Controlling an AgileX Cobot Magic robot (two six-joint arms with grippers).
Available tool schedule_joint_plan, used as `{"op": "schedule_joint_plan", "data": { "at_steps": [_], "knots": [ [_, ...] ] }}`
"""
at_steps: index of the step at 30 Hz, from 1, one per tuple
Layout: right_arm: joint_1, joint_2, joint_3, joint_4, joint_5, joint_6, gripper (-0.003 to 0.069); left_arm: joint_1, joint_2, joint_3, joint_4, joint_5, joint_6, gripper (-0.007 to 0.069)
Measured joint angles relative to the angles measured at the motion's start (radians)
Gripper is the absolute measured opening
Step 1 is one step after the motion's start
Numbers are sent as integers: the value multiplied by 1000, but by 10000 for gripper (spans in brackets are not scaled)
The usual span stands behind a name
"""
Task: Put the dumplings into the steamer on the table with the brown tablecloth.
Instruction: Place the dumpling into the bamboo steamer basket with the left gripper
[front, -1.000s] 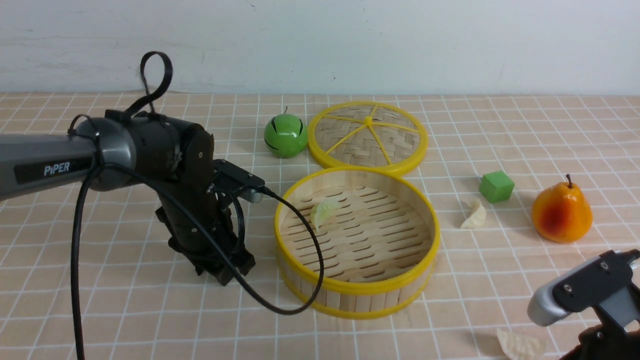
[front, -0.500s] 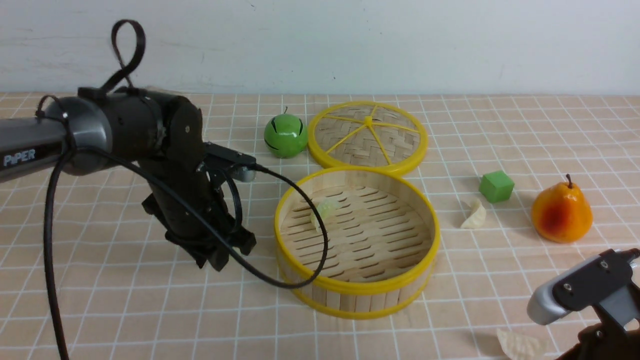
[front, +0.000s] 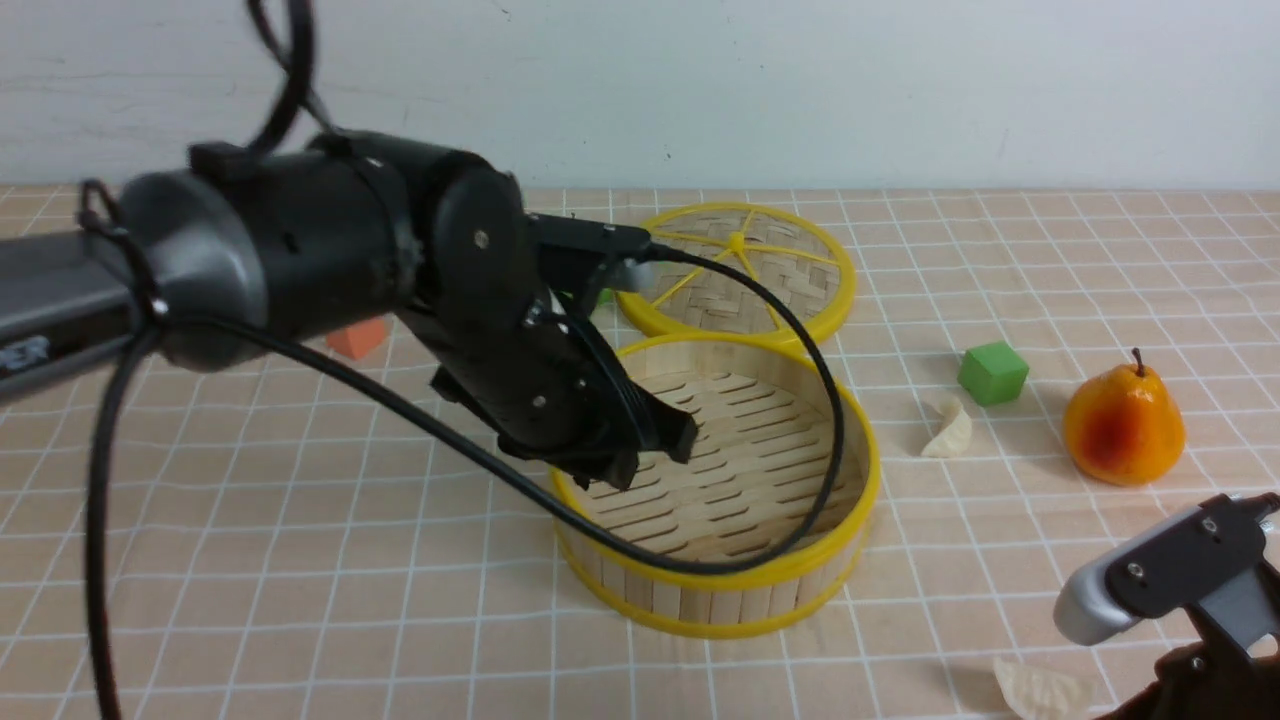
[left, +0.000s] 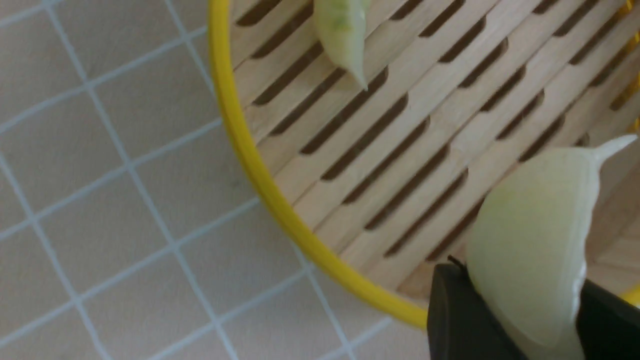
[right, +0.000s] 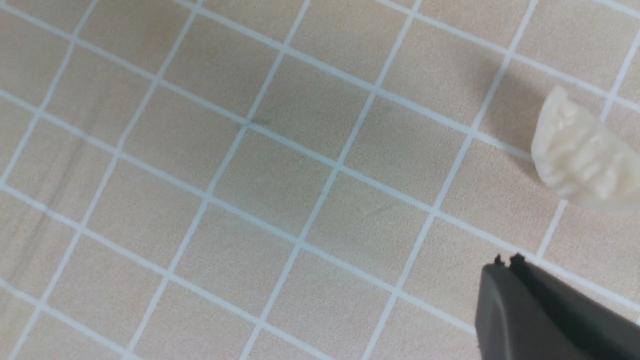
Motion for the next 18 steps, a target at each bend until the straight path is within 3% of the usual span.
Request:
{"op": "schedule_joint_plan", "data": {
  "at_steps": [4,11,18],
  "knots": [
    [0,0,0,0,0,0,-10,-19,67,0,108,-86,-85,188],
    [0,0,0,12,0,0,-2,-26,118,0,159,-100,-83,194],
    [0,0,0,29,0,0,1,-28,121,0,159,-101,-63,345]
  ]
}}
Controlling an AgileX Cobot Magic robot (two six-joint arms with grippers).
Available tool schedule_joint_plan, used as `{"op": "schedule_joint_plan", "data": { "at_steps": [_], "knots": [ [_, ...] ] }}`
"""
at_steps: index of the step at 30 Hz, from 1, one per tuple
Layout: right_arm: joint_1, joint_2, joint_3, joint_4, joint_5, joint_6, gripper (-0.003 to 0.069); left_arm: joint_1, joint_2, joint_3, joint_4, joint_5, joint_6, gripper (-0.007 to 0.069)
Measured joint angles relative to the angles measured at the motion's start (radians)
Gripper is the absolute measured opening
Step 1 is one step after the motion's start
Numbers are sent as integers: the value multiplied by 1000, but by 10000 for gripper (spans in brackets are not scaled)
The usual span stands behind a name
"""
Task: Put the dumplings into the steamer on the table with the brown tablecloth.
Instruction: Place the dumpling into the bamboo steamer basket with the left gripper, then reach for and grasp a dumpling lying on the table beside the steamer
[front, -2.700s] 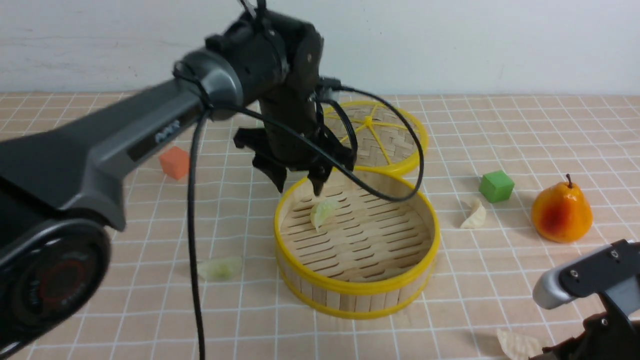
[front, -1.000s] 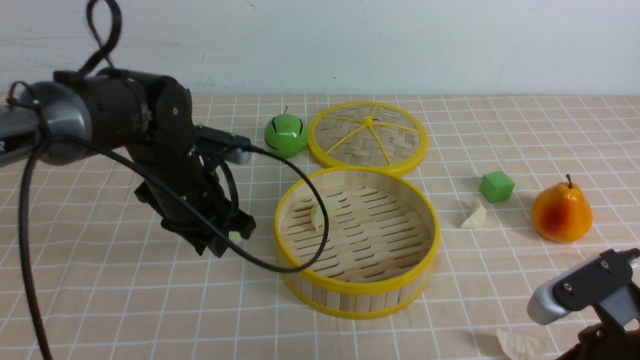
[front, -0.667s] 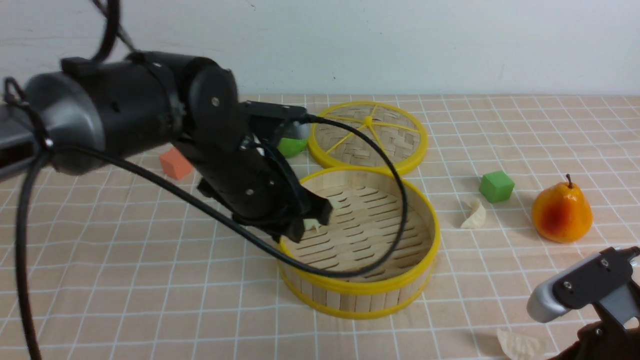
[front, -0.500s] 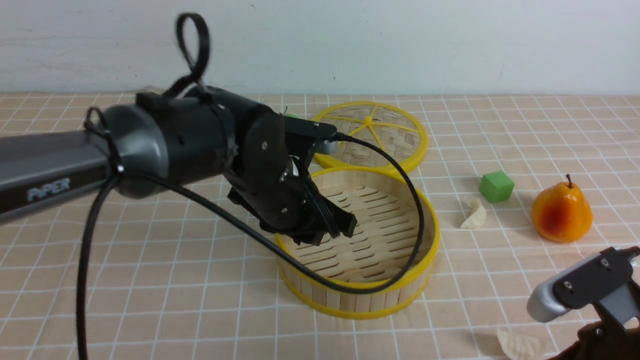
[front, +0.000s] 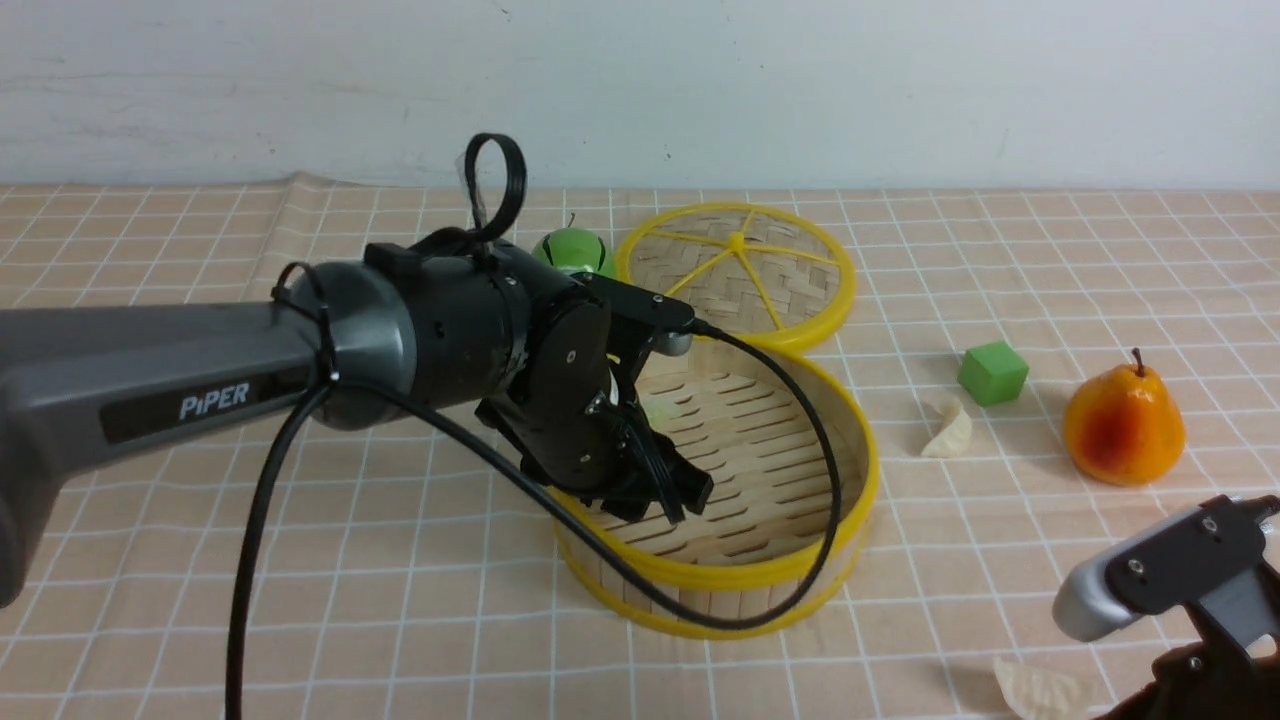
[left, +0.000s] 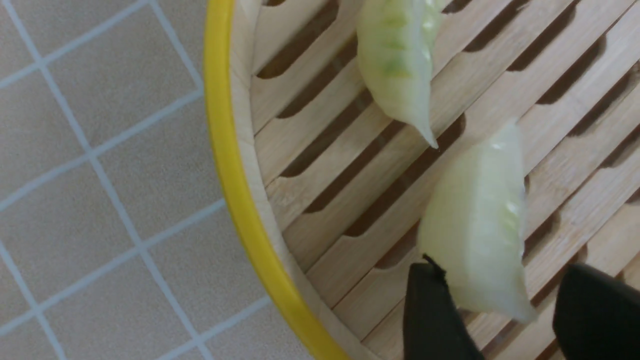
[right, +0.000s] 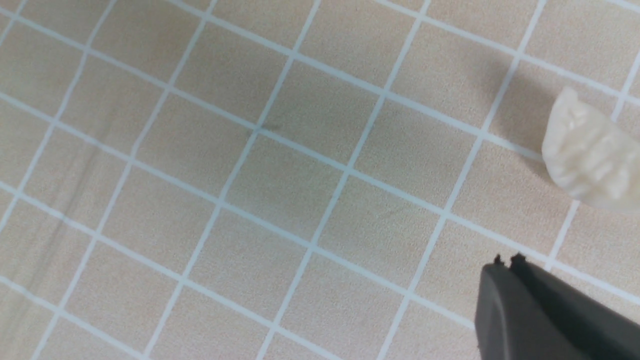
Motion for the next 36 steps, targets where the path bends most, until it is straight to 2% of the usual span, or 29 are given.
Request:
{"op": "schedule_joint_plan", "data": {
  "at_steps": [1,3,11,14,17,22,29,36],
  "knots": [
    [0,0,0,0,0,0,2,-2,-10,0,0,3,0,382],
    [0,0,0,1,0,0,3,-2,-28,0,0,10,0,405],
    [0,0,0,5,-6,0,5,-2,-84,-84,1,22,0,393],
    [0,0,0,4,-10,0,9,-2,-83,-100,1,5,0,314],
    [0,0,0,2,-11,0,11,-2,-66,-100,2,12,0,174],
    [0,0,0,1,-12,0,15,-2,-101,-100,47,127,0,-11],
    [0,0,-34,-34,27,0,30,-3,-410,-98,140,368,0,-14],
    [0,17,-129,-72,-18,0,74,-3,-787,-62,137,435,-48,-14]
  ]
}}
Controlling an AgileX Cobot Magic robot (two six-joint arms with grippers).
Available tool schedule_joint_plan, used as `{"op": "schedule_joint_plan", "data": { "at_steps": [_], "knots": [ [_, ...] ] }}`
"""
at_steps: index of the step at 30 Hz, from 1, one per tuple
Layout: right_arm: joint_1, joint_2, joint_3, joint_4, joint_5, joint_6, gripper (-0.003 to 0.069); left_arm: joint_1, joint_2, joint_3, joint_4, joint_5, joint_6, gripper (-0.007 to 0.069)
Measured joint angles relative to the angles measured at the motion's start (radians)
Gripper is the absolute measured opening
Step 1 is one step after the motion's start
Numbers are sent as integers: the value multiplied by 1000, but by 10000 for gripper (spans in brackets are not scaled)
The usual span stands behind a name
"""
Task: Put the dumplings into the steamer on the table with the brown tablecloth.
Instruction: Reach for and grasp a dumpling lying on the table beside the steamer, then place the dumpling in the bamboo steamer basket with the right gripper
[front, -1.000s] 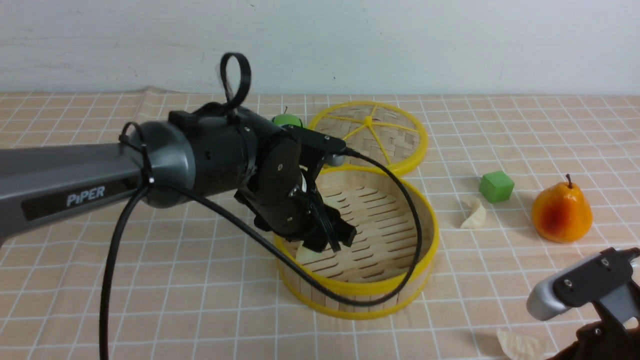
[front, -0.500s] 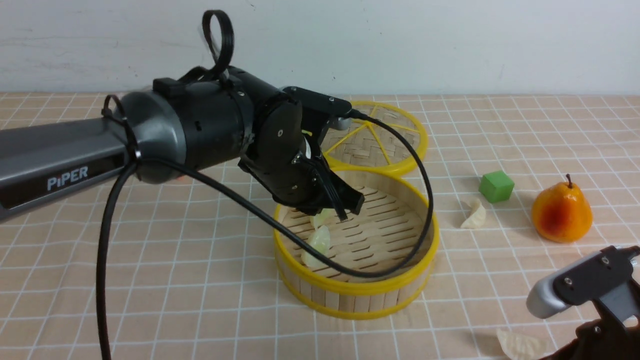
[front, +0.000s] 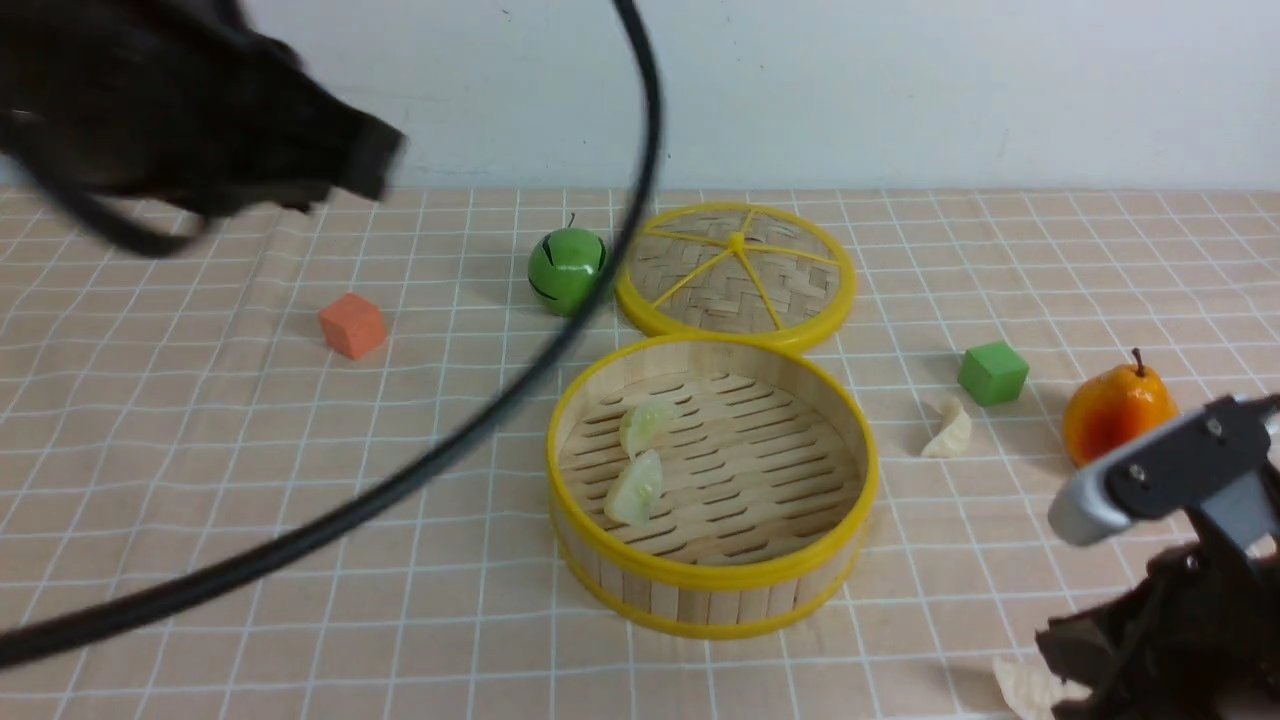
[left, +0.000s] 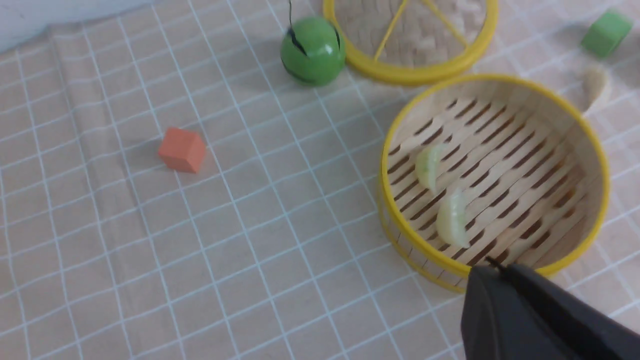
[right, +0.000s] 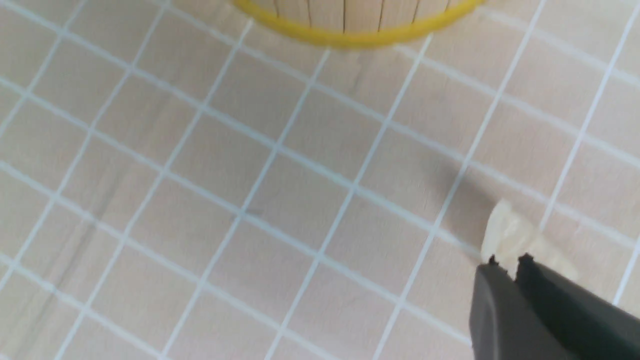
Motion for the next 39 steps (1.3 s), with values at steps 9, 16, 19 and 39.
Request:
{"op": "schedule_joint_plan", "data": {
  "at_steps": [9,16,19,39],
  "knots": [
    [-85,275,-140,-124,29,9,367,0,-557,513,22,-66,-152,-14],
    [-93,483,-163,-164,37,11,447,0,-689,844,71,46,-158,-14],
    [-93,541,-164,-171,43,12,448,0,-689,912,100,49,-158,-14],
    [-92,539,-317,-71,244,14,178,0,-716,978,158,-59,-161,-14]
  ]
}}
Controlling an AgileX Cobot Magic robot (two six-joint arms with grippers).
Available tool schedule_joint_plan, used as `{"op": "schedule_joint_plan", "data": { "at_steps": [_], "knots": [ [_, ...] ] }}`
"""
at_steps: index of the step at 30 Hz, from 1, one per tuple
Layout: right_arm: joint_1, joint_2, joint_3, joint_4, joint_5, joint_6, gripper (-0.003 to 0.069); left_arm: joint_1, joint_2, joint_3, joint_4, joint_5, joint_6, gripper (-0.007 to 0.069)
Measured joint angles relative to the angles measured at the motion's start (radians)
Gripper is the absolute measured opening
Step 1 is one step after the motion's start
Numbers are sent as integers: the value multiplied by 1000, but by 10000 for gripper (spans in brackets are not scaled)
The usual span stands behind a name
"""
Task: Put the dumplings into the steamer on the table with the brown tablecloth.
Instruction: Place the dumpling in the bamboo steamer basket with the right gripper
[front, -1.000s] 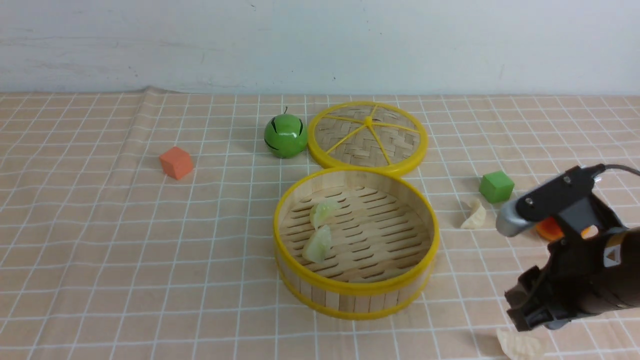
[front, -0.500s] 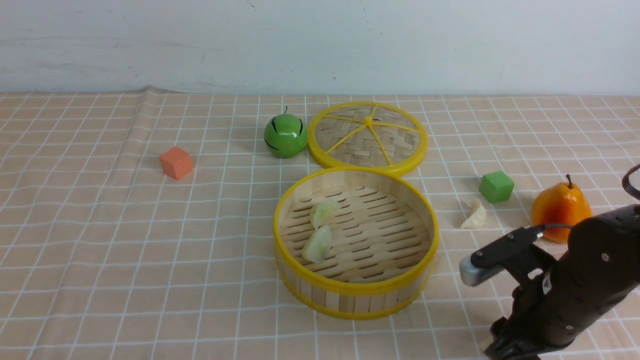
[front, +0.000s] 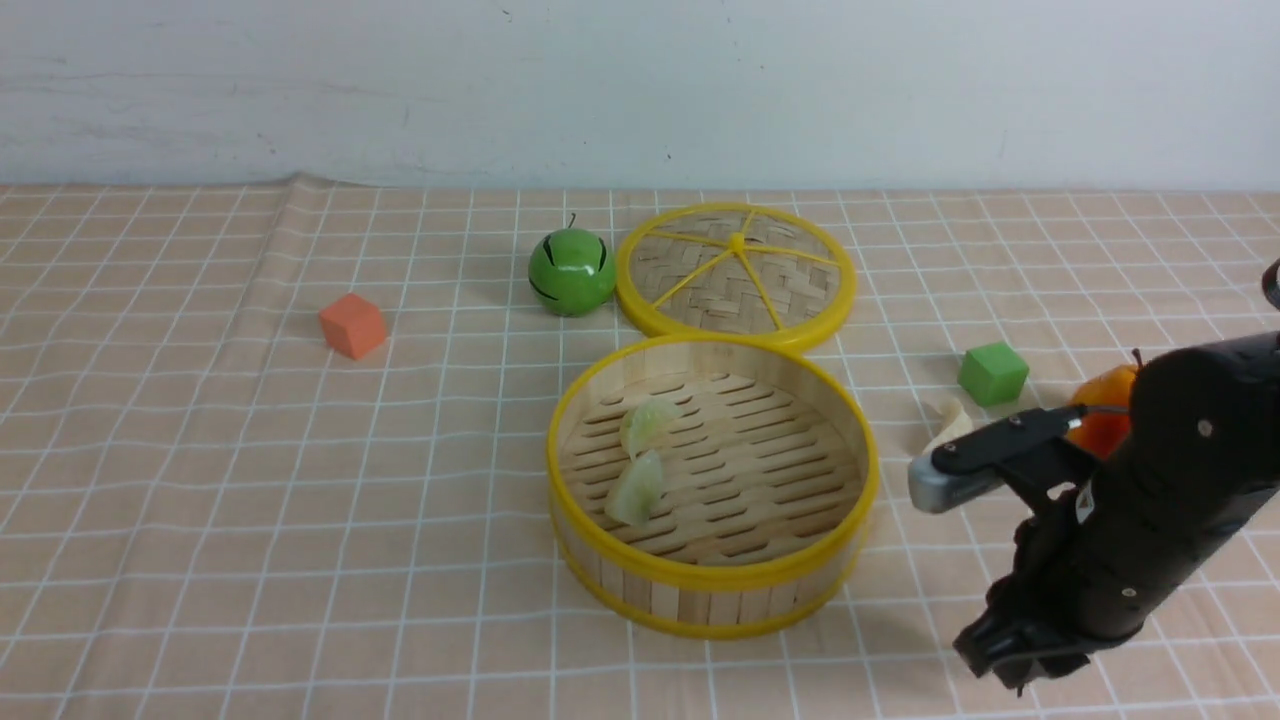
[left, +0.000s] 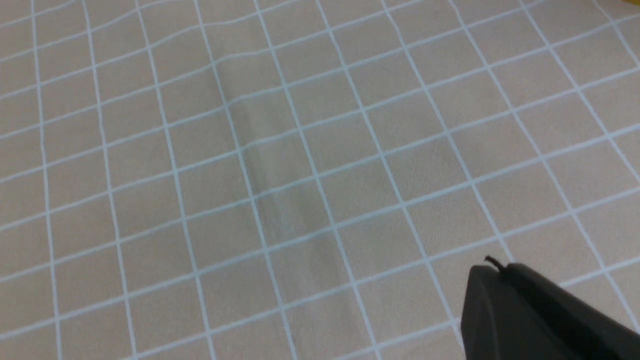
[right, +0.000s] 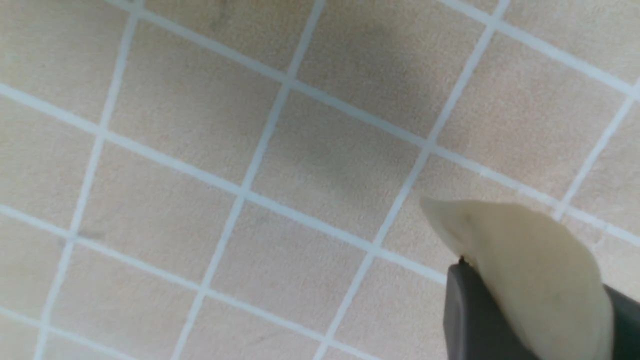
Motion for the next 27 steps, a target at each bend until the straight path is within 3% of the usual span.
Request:
{"op": "schedule_joint_plan", "data": {
  "at_steps": [5,12,16,27],
  "knots": [
    [0,-84,-81,71,25,-9,178,0,0,0,-7,48,0,-14],
    [55,11,-290,259,-46,-234,178,0,0,0,-2,-86,0,-13],
    [65,183,-404,271,-132,-272,178,0,0,0,-12,-89,0,-11],
    [65,451,-571,266,-153,-280,199,0,0,3,-27,-81,0,-9]
  ]
}}
